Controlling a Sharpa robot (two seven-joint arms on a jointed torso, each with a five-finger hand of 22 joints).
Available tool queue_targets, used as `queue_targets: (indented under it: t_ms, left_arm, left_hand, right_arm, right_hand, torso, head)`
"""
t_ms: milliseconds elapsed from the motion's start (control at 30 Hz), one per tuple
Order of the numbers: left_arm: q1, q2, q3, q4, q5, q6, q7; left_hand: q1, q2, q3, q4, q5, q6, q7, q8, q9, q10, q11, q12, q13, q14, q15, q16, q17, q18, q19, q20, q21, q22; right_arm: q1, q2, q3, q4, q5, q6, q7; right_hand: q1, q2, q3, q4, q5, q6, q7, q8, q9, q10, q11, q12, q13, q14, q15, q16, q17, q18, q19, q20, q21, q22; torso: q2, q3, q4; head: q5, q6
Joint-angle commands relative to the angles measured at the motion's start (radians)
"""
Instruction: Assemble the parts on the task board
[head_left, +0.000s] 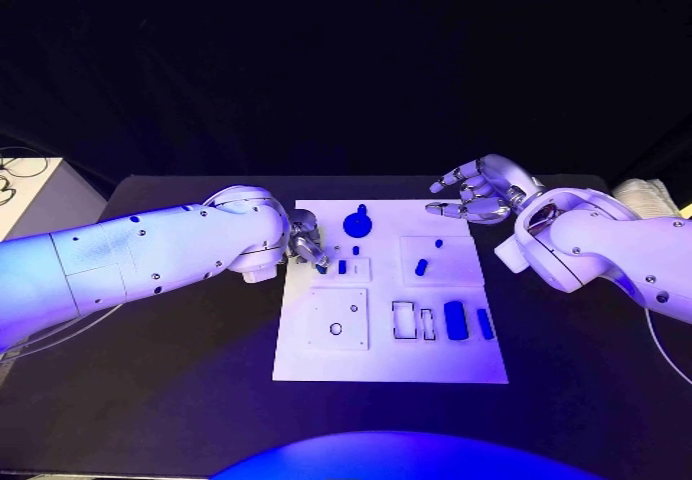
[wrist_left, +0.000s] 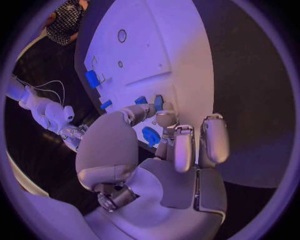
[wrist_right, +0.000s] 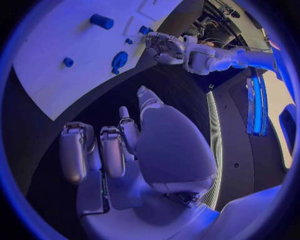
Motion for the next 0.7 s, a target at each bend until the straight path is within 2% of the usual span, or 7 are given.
queue_targets:
  t_ms: [33, 433, 700]
  left_arm:
    - [-0.011, 0.000, -0.009, 0.001, 0.012, 0.048, -0.023]
    - [-0.011, -0.001, -0.009, 0.001, 0.019, 0.056, -0.023]
    - [-0.011, 0.000, -0.009, -0.002, 0.020, 0.050, -0.023]
  left_hand:
    - [-0.025, -0.007, 0.052, -0.061, -0.006, 0.079, -0.072, 0.002, 0.038, 0.015, -0.008, 0.002, -0.001, 0.090, -0.008, 0.004, 0.213, -0.008, 0.008, 0.001, 0.004, 0.001]
    - [-0.060, -0.013, -0.004, -0.030, -0.016, 0.084, -0.077, -0.002, 0.039, 0.017, -0.012, 0.000, -0.001, 0.091, -0.011, 0.005, 0.215, -0.008, 0.008, 0.003, 0.002, 0.001]
    - [-0.077, -0.012, -0.046, -0.005, -0.020, 0.088, -0.079, -0.006, 0.039, 0.016, -0.013, -0.001, -0.002, 0.091, -0.012, 0.005, 0.214, -0.008, 0.009, 0.003, 0.001, 0.002]
  right_arm:
    - [0.000, -0.001, 0.000, 0.002, -0.009, 0.012, 0.011]
    - [0.000, -0.003, 0.000, 0.003, -0.009, 0.011, 0.011]
    - [0.000, -0.003, 0.000, 0.003, -0.009, 0.010, 0.011]
  right_hand:
    - [-0.009, -0.001, 0.000, 0.000, 0.004, -0.001, -0.001, 0.003, -0.002, -0.007, 0.000, -0.004, 0.036, 0.087, -0.003, -0.004, 0.200, 0.012, 0.040, -0.003, -0.005, 0.168]
    - [-0.012, -0.002, 0.001, 0.000, 0.004, -0.002, -0.001, 0.004, -0.003, -0.008, 0.000, -0.005, 0.035, 0.087, -0.003, -0.005, 0.198, 0.013, 0.040, -0.003, -0.006, 0.167]
    - [-0.013, -0.002, 0.001, 0.000, 0.004, -0.002, -0.001, 0.005, -0.003, -0.008, 0.000, -0.005, 0.035, 0.087, -0.003, -0.005, 0.198, 0.013, 0.040, -0.003, -0.007, 0.166]
  torso:
    - [0.000, 0.0007, 0.0004]
    - [-0.001, -0.0003, 0.0006]
    - [0.000, -0.0003, 0.0002]
  head:
    - [-0.001, -0.002]
    - [0.000, -0.004]
    - [-0.002, -0.001]
